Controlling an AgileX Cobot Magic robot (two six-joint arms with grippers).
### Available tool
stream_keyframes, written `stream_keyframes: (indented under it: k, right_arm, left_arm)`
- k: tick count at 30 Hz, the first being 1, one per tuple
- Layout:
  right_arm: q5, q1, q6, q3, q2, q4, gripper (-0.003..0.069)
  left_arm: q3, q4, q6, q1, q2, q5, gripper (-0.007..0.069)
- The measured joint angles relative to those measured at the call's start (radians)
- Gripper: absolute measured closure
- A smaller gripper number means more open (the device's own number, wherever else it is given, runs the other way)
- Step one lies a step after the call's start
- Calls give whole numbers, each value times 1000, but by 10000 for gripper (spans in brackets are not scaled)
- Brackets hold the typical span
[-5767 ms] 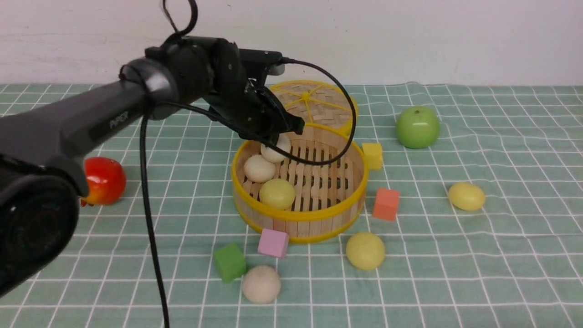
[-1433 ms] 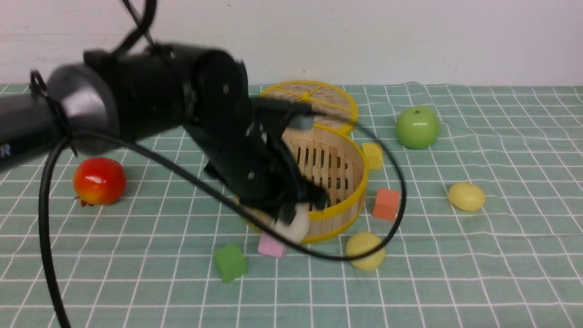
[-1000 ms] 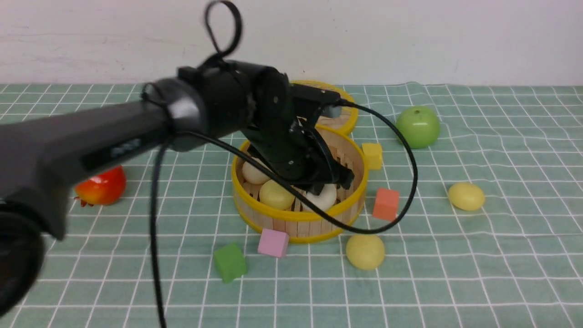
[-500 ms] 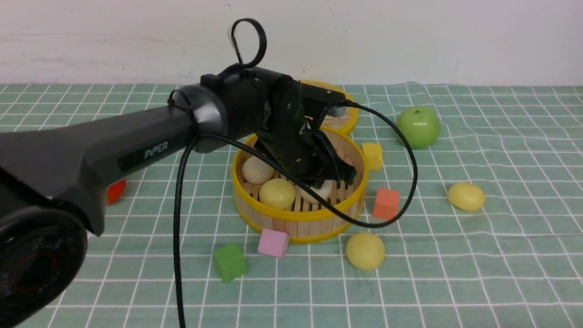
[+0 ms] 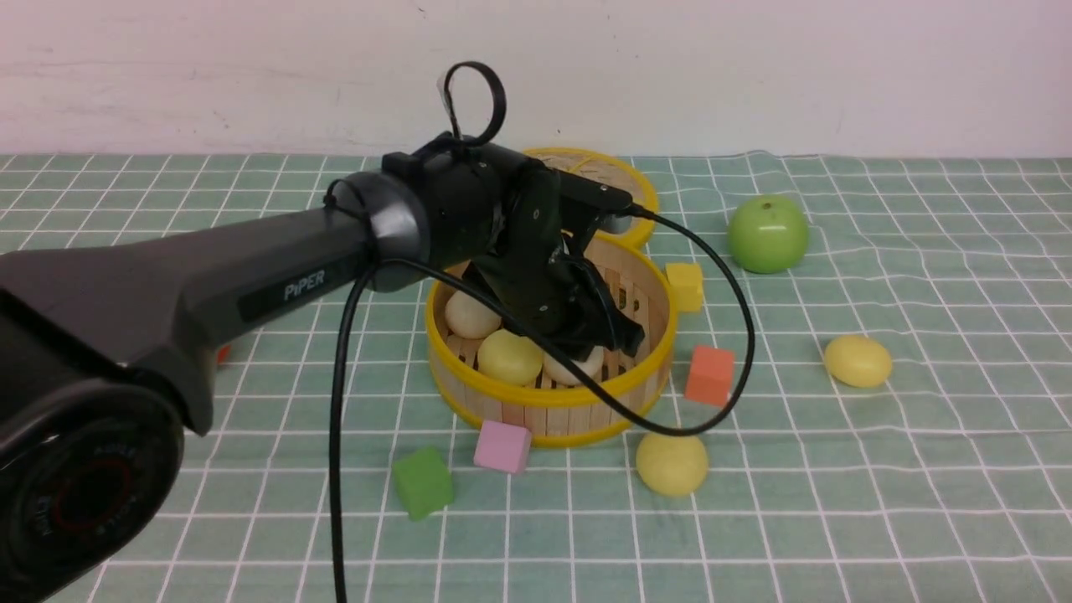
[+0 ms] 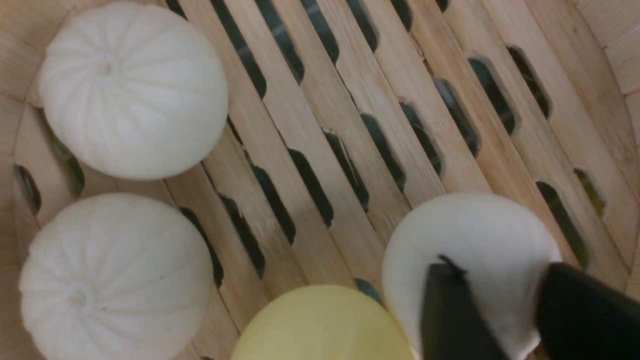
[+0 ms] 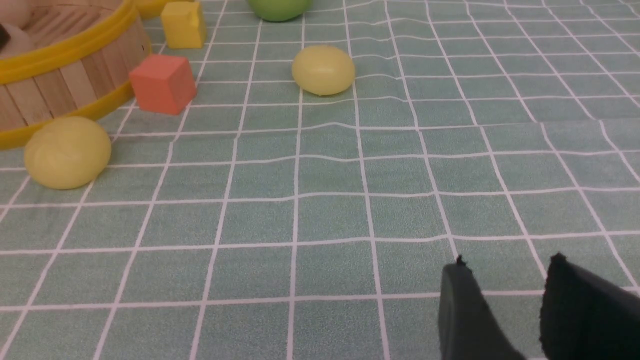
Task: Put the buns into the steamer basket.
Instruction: Use the left arm to put the steamed stuffed bun into the steamer, then use the right arm to grab a steamed stuffed bun
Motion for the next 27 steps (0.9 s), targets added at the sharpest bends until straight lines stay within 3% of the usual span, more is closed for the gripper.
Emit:
stream_keyframes:
  k: [4, 8, 11, 14, 15, 16, 17, 25, 27]
  right_arm:
    - [0, 0, 0, 0, 0, 0, 419]
    - [0, 0, 0, 0, 0, 0, 419]
    - [0, 0, 0, 0, 0, 0, 419]
    - [0, 0, 0, 0, 0, 2, 419]
    - [0, 0, 0, 0, 0, 2, 419]
    - [0, 0, 0, 0, 0, 2, 419]
    - [0, 0, 0, 0, 0, 2, 419]
    - [0, 0, 0, 0, 0, 2, 419]
    - [0, 0, 0, 0, 0, 2, 419]
  left_arm:
    - [-6, -15, 0, -1, -41, 23, 179]
    - [-21, -55, 0, -12, -147, 69, 127]
    - [-18, -74, 27, -41, -297, 130, 253]
    - [67, -80, 47, -74, -459, 126, 490]
    - [67, -81, 47, -74, -459, 126, 490]
    - [147, -82, 51, -89, -548, 99, 587]
    - [207, -87, 52, -96, -603, 73, 627]
    - [815, -122, 30, -102, -1017, -247, 638]
    - [889, -132, 29, -102, -1069, -298, 638]
